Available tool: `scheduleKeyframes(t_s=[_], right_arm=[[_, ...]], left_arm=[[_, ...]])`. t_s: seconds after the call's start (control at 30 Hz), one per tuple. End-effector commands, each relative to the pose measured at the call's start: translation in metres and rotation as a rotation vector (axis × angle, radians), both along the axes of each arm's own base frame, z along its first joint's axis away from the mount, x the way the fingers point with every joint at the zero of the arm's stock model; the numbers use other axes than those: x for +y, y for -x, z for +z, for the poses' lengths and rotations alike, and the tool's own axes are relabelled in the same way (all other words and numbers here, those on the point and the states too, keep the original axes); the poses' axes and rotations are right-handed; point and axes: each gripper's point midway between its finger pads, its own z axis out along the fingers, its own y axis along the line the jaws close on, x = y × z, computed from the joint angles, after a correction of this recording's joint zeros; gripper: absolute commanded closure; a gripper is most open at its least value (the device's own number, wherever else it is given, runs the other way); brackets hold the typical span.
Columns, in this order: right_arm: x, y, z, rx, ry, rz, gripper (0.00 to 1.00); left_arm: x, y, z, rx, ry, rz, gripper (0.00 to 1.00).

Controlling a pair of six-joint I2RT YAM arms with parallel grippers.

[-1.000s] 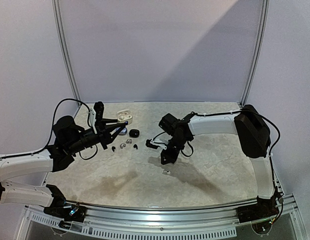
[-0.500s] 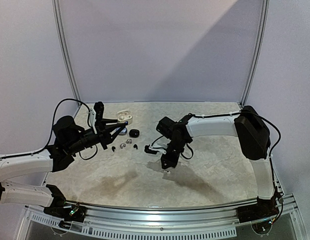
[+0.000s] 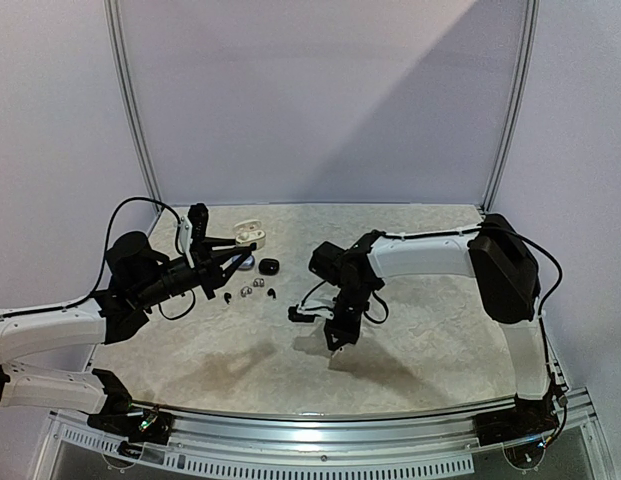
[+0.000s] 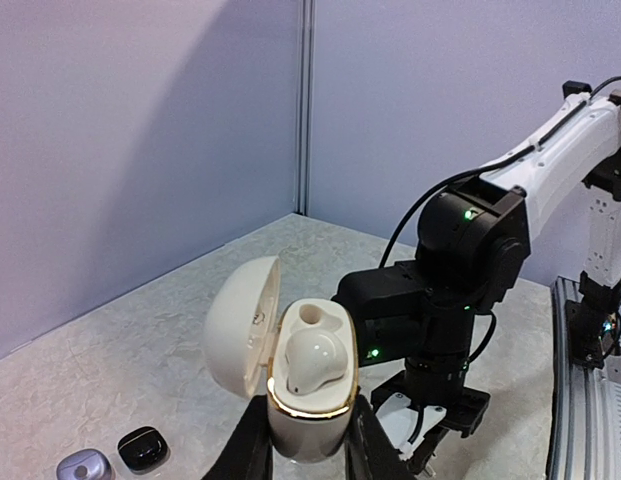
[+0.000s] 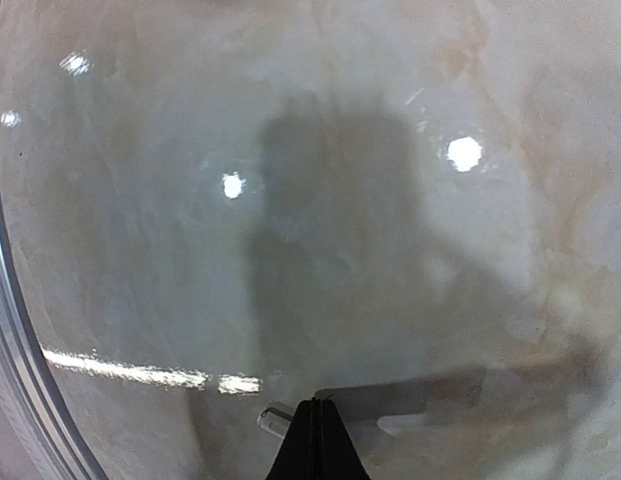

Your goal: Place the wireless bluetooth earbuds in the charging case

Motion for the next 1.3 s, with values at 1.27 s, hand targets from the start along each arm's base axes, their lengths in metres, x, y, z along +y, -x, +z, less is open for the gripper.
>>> scheduleKeyframes(t_s=[1.27], right_arm=[[-0.038, -0.018, 0.050, 0.160, -0.027, -0.727, 0.63]], left_arm=[[0.007, 0.013, -0.002, -0.020, 0.014, -0.021, 1.00]])
